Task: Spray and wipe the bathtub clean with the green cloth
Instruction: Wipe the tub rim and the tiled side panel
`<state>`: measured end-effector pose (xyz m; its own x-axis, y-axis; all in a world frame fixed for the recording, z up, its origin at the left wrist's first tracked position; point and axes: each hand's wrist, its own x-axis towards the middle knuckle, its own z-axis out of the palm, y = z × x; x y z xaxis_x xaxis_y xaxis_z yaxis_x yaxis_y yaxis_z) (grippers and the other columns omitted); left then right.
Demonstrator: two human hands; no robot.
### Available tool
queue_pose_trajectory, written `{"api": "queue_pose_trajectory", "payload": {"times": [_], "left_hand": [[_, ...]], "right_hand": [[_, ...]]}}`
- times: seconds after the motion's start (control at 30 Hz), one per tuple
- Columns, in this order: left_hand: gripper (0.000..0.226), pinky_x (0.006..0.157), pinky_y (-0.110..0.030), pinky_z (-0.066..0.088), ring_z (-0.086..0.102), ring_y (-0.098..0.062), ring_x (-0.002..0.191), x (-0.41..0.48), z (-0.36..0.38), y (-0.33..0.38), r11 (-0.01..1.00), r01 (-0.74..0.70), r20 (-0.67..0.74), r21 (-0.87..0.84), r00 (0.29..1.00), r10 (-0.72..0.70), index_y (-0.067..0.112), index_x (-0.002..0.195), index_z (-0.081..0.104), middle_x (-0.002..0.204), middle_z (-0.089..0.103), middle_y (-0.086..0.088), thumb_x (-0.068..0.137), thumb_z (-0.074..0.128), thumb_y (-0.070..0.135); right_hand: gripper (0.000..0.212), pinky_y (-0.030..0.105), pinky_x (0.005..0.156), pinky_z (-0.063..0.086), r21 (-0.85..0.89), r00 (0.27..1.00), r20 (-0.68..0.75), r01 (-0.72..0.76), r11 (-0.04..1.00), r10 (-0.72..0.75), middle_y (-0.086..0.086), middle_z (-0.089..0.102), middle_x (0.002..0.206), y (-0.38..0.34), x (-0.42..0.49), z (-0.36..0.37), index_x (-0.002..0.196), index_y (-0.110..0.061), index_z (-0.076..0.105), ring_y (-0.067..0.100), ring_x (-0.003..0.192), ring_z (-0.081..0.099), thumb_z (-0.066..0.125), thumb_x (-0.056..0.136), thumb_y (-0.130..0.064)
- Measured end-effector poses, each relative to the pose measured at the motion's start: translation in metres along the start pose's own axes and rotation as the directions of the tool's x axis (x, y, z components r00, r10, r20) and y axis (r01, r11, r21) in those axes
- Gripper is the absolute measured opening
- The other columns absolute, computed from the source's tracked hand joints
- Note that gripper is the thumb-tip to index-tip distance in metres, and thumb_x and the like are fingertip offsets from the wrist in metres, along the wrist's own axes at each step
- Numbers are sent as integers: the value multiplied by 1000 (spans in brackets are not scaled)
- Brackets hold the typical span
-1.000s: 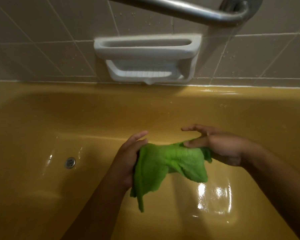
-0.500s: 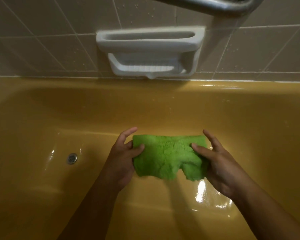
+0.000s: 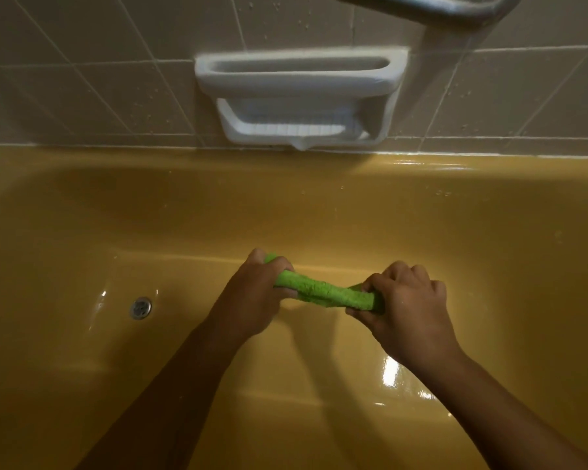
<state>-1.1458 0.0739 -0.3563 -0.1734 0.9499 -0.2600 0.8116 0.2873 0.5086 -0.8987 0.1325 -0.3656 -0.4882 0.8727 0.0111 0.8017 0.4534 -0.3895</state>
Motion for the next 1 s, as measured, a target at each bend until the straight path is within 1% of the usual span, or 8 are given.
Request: {"api": "queue_pose_trajectory", "payload": {"times": [0.1, 0.17, 0.23, 0.4, 0.53, 0.7, 0.87, 1.0], "left_hand": [[25, 77, -34, 51, 52, -13, 84, -2, -3, -7, 1000, -20, -69, -20, 997, 19, 28, 116, 62, 108, 41, 3, 94, 71, 19], [27, 74, -33, 49, 54, -13, 87, -3, -4, -11, 998, -21, -93, -59, 995, 16, 28, 115, 59, 110, 42, 3, 94, 68, 14], [19, 77, -31, 44, 55, -20, 100, -4, -5, -21, 997, -36, -82, -70, 996, 30, 23, 113, 62, 121, 43, 0, 95, 66, 17], [14, 122, -44, 34, 27, -17, 155, -19, -23, -42, 964, 29, 339, -264, 939, 65, 32, 110, 64, 168, 26, 9, 97, 69, 35], [71, 101, -42, 56, 63, -21, 130, -44, -24, -10, 555, 250, 427, -793, 879, 214, 32, 153, 40, 143, 64, 0, 91, 74, 24], [62, 99, -47, 57, 67, -23, 125, -48, -1, 11, 336, 149, 143, -930, 989, -42, 37, 153, 43, 138, 68, 5, 100, 67, 16], [59, 112, -45, 48, 56, -2, 133, -38, 19, 5, 523, 110, 16, -845, 983, -181, 55, 154, 33, 138, 55, 39, 104, 61, 39], [86, 104, -58, 52, 70, -25, 118, -20, 24, -18, 533, 288, 247, -796, 958, -150, 71, 150, 17, 146, 61, -2, 85, 71, 55]], "right_hand": [[32, 39, 88, 34, 63, 984, 87, 151, 987, -156, -11, 58, 114, -4, 2, -3, 82, -38, 60, 23, 110, 50, 85, 69, -53], [31, 42, 85, 50, 339, 940, 311, 27, 941, -139, -10, 68, 100, -13, 5, -11, 82, -35, 54, 24, 96, 60, 81, 79, -52], [28, 43, 63, 56, 612, 887, 460, -273, 742, -52, 4, 70, 80, -20, 7, -20, 83, -28, 56, 30, 73, 66, 81, 88, -39], [21, 27, 51, 52, 839, 889, 457, -440, 320, 26, 13, 70, 81, -36, 15, -40, 106, -10, 58, 22, 63, 68, 73, 93, -18], [37, 38, 67, 62, 826, 825, 563, -559, 76, -52, 16, 72, 102, -49, 29, -45, 123, -8, 62, 33, 87, 72, 70, 88, -15], [52, 40, 80, 62, 693, 780, 626, -572, -438, -28, 16, 75, 113, -53, 30, -36, 116, -11, 78, 29, 97, 75, 51, 98, -52], [47, 46, 95, 54, 775, 770, 631, -622, -111, 98, 10, 73, 120, -58, 18, 6, 139, -44, 56, 25, 106, 73, 62, 93, -53], [62, 39, 100, 54, 819, 823, 537, -562, 120, 185, 8, 62, 132, -65, 30, 25, 142, -54, 48, 23, 118, 65, 76, 91, -31]]}}
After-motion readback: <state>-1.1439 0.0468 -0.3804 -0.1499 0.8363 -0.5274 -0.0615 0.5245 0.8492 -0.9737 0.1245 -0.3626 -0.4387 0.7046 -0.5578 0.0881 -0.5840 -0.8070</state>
